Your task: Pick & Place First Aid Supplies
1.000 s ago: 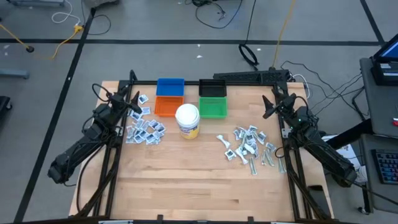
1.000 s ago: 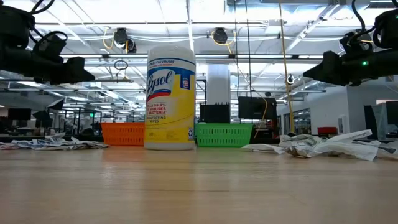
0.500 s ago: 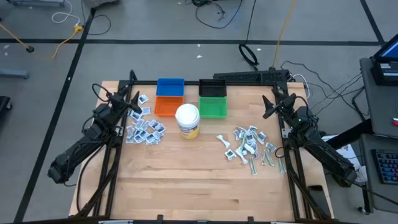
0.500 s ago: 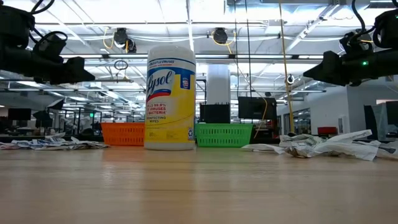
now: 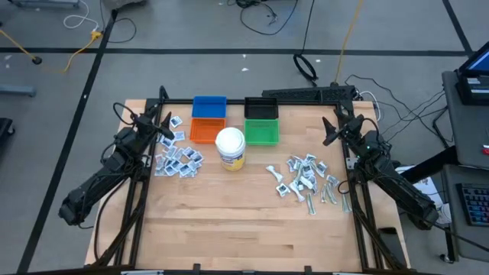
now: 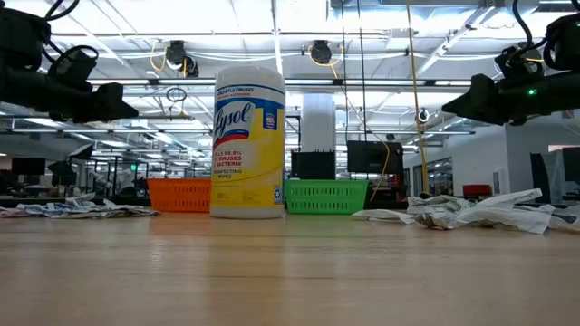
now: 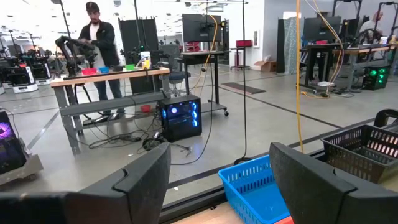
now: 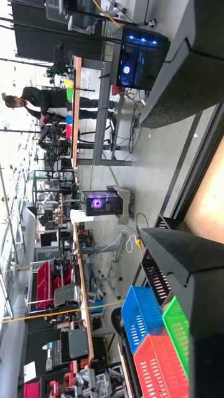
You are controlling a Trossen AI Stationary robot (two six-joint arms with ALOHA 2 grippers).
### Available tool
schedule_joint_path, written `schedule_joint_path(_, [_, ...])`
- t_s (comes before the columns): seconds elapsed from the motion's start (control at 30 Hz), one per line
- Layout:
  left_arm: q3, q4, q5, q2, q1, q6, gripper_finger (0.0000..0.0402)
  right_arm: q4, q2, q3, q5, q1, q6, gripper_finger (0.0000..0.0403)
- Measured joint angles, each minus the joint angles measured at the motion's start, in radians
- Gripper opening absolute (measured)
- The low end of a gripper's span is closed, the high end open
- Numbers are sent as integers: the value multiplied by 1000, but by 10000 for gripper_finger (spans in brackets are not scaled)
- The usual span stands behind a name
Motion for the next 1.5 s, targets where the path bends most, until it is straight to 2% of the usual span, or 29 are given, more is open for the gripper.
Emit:
schedule_joint_path(0.23, [12, -22, -30, 1, 0, -4, 273, 0, 0, 0, 0, 0, 0, 272])
schedule_joint_path(0.43, [193, -246, -19, 78, 0, -4, 274, 0, 0, 0, 0, 0, 0, 271])
schedule_joint_path(0.53, [320, -410, -14, 162, 0, -32, 274, 0, 0, 0, 0, 0, 0, 272])
schedule_joint_path(0.7, [536, -636, 13, 364, -33, -198, 274, 0, 0, 0, 0, 0, 0, 270])
schedule_joint_path(0.9, [795, -849, 13, 616, -130, -397, 274, 0, 0, 0, 0, 0, 0, 273])
schedule_joint_path(1.03, [954, -997, 57, 771, -205, -428, 274, 0, 0, 0, 0, 0, 0, 274])
schedule_joint_path(1.27, [1151, -1151, 149, 997, -308, -534, 274, 0, 0, 0, 0, 0, 0, 271])
schedule_joint_path(1.5, [1284, -1303, 242, 1140, -369, -679, 273, 0, 0, 0, 0, 0, 0, 272])
